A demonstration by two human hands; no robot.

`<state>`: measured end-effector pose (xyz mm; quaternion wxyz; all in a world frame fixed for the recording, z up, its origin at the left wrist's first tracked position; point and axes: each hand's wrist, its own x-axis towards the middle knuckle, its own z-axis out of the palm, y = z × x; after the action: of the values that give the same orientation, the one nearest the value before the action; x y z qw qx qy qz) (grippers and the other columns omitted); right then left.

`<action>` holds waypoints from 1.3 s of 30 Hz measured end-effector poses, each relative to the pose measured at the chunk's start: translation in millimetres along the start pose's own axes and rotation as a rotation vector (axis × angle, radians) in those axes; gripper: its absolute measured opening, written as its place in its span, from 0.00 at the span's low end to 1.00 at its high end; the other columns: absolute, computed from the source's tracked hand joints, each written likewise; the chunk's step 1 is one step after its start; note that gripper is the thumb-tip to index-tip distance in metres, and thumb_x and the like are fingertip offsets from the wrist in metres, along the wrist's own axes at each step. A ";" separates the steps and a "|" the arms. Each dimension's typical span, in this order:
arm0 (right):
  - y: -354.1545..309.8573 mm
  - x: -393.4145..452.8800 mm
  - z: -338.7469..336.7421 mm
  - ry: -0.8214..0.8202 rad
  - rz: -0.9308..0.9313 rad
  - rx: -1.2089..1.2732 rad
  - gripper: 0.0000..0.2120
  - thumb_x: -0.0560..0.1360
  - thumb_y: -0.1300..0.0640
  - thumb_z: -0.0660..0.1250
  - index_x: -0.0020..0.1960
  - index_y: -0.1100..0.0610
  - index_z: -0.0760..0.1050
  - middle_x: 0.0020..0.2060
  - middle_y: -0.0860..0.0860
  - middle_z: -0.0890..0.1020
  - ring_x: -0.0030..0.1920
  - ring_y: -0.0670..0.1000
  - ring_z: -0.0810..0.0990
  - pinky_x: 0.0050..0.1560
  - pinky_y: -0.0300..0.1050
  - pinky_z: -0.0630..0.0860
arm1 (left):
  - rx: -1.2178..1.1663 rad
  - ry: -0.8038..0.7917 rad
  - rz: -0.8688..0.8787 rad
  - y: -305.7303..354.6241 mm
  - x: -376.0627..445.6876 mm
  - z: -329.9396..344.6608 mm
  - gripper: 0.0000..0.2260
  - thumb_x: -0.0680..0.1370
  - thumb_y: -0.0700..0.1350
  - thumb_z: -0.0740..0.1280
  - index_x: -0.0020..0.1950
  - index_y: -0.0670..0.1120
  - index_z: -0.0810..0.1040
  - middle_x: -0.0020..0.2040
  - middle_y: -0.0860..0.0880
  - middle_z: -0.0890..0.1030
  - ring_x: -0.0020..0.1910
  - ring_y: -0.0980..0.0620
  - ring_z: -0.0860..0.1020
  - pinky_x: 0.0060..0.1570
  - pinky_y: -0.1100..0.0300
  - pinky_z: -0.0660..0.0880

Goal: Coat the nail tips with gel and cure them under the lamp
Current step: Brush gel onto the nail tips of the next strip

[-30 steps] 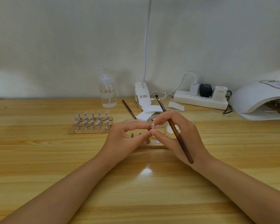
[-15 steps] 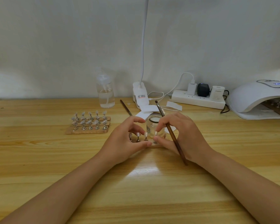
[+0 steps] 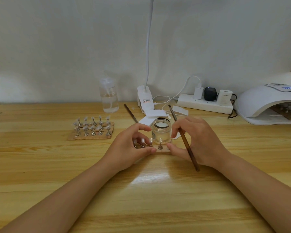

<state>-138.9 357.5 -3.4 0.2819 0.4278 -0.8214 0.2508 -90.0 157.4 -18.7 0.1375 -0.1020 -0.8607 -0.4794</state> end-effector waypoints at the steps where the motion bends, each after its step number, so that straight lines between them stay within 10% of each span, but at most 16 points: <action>1: 0.9 -0.5 -0.3 -0.016 0.008 0.014 0.15 0.66 0.44 0.66 0.40 0.56 0.75 0.34 0.47 0.78 0.36 0.45 0.75 0.46 0.36 0.66 | 0.000 0.001 0.000 -0.1 0.0 0.0 0.20 0.64 0.45 0.77 0.48 0.59 0.72 0.37 0.62 0.81 0.35 0.65 0.74 0.37 0.74 0.69; 15: -3.6 1.0 5.1 0.044 -0.088 0.071 0.08 0.66 0.55 0.71 0.40 0.60 0.76 0.33 0.51 0.78 0.35 0.50 0.76 0.38 0.43 0.75 | 0.025 0.042 0.022 -1.3 0.9 0.4 0.22 0.63 0.46 0.77 0.50 0.60 0.71 0.44 0.57 0.78 0.39 0.60 0.76 0.38 0.73 0.71; 22: -16.0 2.7 15.3 0.264 -0.005 0.244 0.09 0.67 0.56 0.68 0.42 0.61 0.75 0.36 0.51 0.79 0.36 0.44 0.74 0.40 0.39 0.74 | 0.174 0.143 0.276 10.5 -5.2 0.7 0.21 0.62 0.62 0.72 0.51 0.61 0.70 0.49 0.61 0.74 0.49 0.63 0.73 0.53 0.66 0.68; 34: -35.4 3.9 23.9 0.308 0.123 0.345 0.10 0.71 0.53 0.71 0.47 0.55 0.73 0.39 0.41 0.76 0.38 0.40 0.75 0.44 0.28 0.69 | 0.120 0.278 0.371 11.9 -7.9 2.5 0.08 0.69 0.51 0.69 0.38 0.47 0.79 0.36 0.58 0.79 0.40 0.61 0.75 0.50 0.51 0.71; 39: -31.4 6.6 9.1 0.337 0.267 0.530 0.10 0.78 0.50 0.56 0.53 0.48 0.74 0.35 0.45 0.81 0.31 0.42 0.77 0.34 0.33 0.73 | 0.057 0.302 0.329 11.3 -5.4 2.8 0.02 0.69 0.42 0.73 0.40 0.46 0.81 0.39 0.53 0.81 0.42 0.51 0.79 0.49 0.42 0.73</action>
<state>-117.8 331.9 -0.2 0.2572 0.3272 -0.7183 0.5575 -81.9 165.4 -12.8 0.3439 -0.1642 -0.8153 -0.4360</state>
